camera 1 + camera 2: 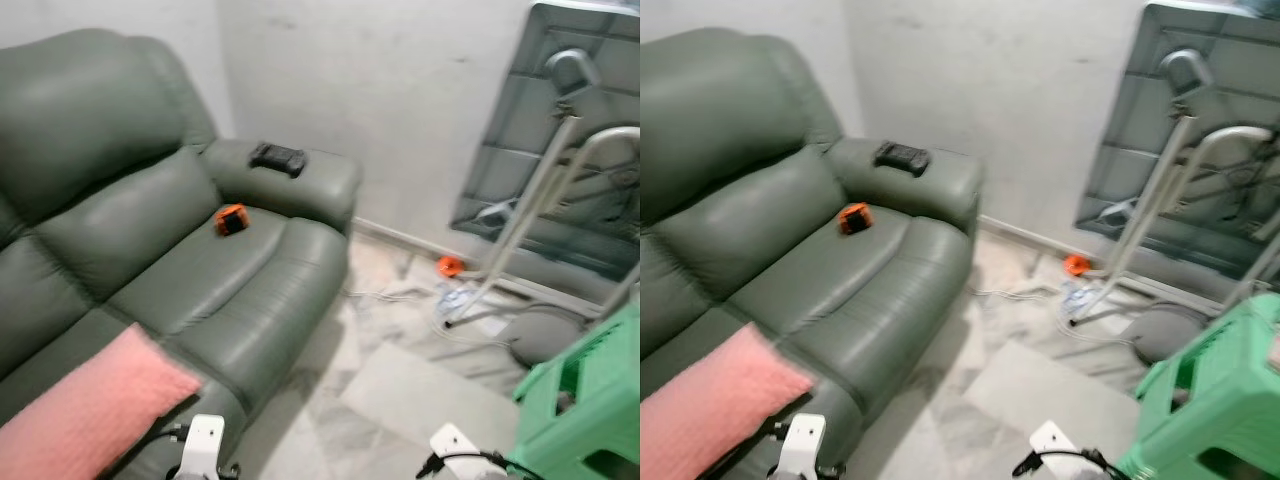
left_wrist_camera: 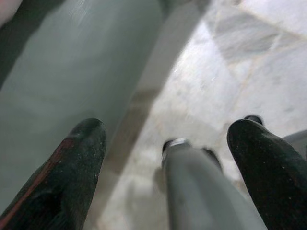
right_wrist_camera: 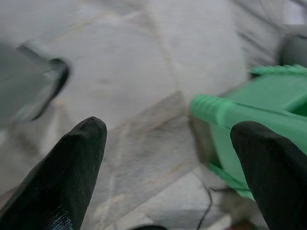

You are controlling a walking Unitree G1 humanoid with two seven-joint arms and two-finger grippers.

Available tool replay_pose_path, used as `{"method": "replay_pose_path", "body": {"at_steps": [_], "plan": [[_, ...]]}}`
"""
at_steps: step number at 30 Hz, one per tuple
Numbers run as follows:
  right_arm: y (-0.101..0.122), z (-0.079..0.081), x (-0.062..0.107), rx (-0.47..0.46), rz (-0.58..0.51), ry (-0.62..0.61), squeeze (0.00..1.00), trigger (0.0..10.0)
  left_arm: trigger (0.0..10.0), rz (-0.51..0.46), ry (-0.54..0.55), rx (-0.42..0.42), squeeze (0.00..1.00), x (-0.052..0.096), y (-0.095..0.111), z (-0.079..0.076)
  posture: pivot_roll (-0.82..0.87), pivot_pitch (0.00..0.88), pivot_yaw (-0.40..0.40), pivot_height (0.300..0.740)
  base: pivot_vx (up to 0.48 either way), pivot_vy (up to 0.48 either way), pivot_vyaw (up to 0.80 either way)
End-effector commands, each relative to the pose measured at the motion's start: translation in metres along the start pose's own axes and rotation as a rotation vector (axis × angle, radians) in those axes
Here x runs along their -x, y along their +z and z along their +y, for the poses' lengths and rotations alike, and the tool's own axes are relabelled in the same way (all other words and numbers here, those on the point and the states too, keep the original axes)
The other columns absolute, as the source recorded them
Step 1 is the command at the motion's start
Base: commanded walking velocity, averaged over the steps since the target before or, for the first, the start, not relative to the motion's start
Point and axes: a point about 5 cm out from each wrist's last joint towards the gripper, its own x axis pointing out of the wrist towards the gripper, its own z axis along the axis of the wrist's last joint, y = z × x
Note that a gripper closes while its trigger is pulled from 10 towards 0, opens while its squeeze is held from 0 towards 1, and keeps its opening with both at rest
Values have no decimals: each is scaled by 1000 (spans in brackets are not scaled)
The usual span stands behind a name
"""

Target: Move the pillow to the sofa

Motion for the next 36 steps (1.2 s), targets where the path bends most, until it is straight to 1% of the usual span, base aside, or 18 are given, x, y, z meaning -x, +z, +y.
{"method": "replay_pose_path", "body": {"at_steps": [1,15,36], "plan": [[9,7,-1,-14,-29,12,0,10000,10000,19,29,-1,0,1,-6,13,-120,0,-27,720,337,0,-644],[10,8,-1,-7,-31,13,0,10000,10000,24,30,-9,0,1,-7,14,-119,0,-22,720,325,0,-649],[7,11,-1,-17,-27,20,0,10000,10000,23,29,-4,0,2,-7,16,-115,0,-15,720,367,0,0]]}}
